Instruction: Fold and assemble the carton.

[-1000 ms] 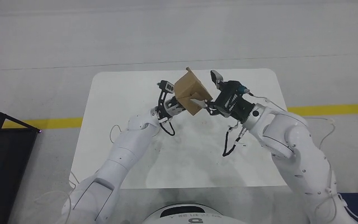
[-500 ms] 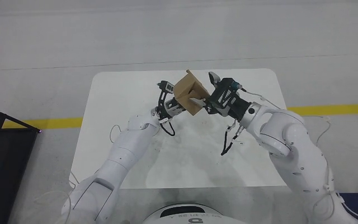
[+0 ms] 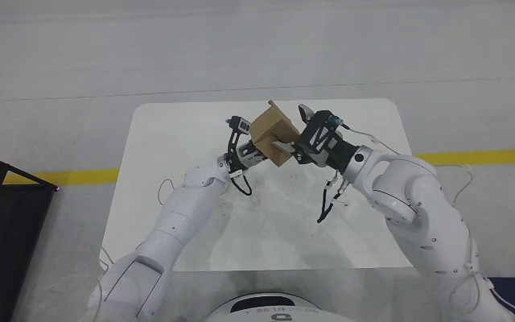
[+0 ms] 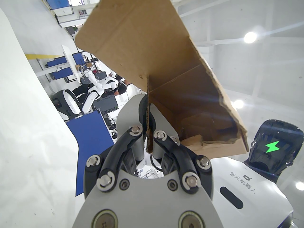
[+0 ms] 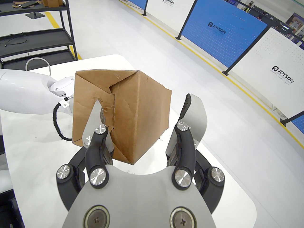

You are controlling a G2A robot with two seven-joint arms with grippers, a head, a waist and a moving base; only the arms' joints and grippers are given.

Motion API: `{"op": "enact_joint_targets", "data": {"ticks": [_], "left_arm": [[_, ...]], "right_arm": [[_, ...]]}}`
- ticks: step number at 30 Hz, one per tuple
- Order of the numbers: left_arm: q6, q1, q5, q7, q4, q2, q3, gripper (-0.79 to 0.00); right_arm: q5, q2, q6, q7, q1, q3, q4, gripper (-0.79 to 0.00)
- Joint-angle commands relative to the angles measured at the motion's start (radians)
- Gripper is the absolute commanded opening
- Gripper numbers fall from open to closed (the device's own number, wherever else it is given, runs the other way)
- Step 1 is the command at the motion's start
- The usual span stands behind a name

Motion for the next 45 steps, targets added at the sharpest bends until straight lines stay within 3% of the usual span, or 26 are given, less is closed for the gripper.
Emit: {"op": "enact_joint_targets", "data": {"ticks": [1, 12, 18, 22, 23, 26, 29, 32, 37, 38, 39, 40, 45], "left_arm": [[0.0, 0.0, -0.001, 0.001, 0.001, 0.0, 0.001, -0.785], [0.003, -0.002, -0.02, -0.003, 0.003, -0.001, 0.0, -0.785], [-0.022, -0.007, 0.007, 0.022, 0.006, 0.001, -0.002, -0.785], [-0.137, -0.031, 0.215, 0.137, 0.014, 0.019, -0.012, -0.785], [-0.175, -0.038, 0.285, 0.175, 0.019, 0.026, -0.019, -0.785], [-0.261, -0.086, 0.659, 0.327, 0.059, 0.058, -0.062, -0.785], [-0.178, -0.081, 1.076, 0.551, -0.039, 0.082, -0.098, -0.785], [-0.02, 0.008, 1.389, 0.71, -0.245, 0.103, -0.122, -0.785], [0.173, 0.183, 1.589, 0.694, -0.545, 0.129, -0.14, -0.785], [0.202, 0.209, 1.606, 0.68, -0.583, 0.133, -0.144, -0.656], [0.223, 0.234, 1.612, 0.668, -0.615, 0.135, -0.146, -0.409], [0.234, 0.256, 1.606, 0.662, -0.644, 0.137, -0.148, 0.0], [0.211, 0.352, 1.527, 0.642, -0.752, 0.15, -0.172, 0.0]], "right_arm": [[0.003, 0.0, -0.001, -0.005, -0.001, 0.003, -0.003, -0.188], [0.099, 0.009, -0.114, -0.131, -0.061, 0.09, -0.025, -0.157], [0.122, 0.011, -0.12, -0.146, -0.076, 0.114, -0.022, -0.157], [0.196, 0.009, -0.085, -0.198, -0.094, 0.154, -0.017, -0.185], [0.217, 0.01, -0.083, -0.21, -0.103, 0.171, -0.015, -0.225], [0.273, 0.012, -0.085, -0.236, -0.13, 0.221, -0.007, -0.259], [0.304, 0.013, -0.072, -0.243, -0.151, 0.256, -0.002, -0.249], [0.327, 0.014, -0.056, -0.245, -0.165, 0.281, -0.002, -0.249], [0.347, 0.014, -0.048, -0.243, -0.18, 0.301, -0.004, -0.191], [0.344, 0.014, -0.042, -0.24, -0.181, 0.304, -0.006, -0.169], [0.34, 0.014, -0.035, -0.237, -0.184, 0.306, -0.008, -0.148], [0.338, 0.013, -0.029, -0.234, -0.186, 0.307, -0.011, -0.139], [0.354, 0.013, -0.024, -0.23, -0.194, 0.316, -0.013, -0.108]]}}
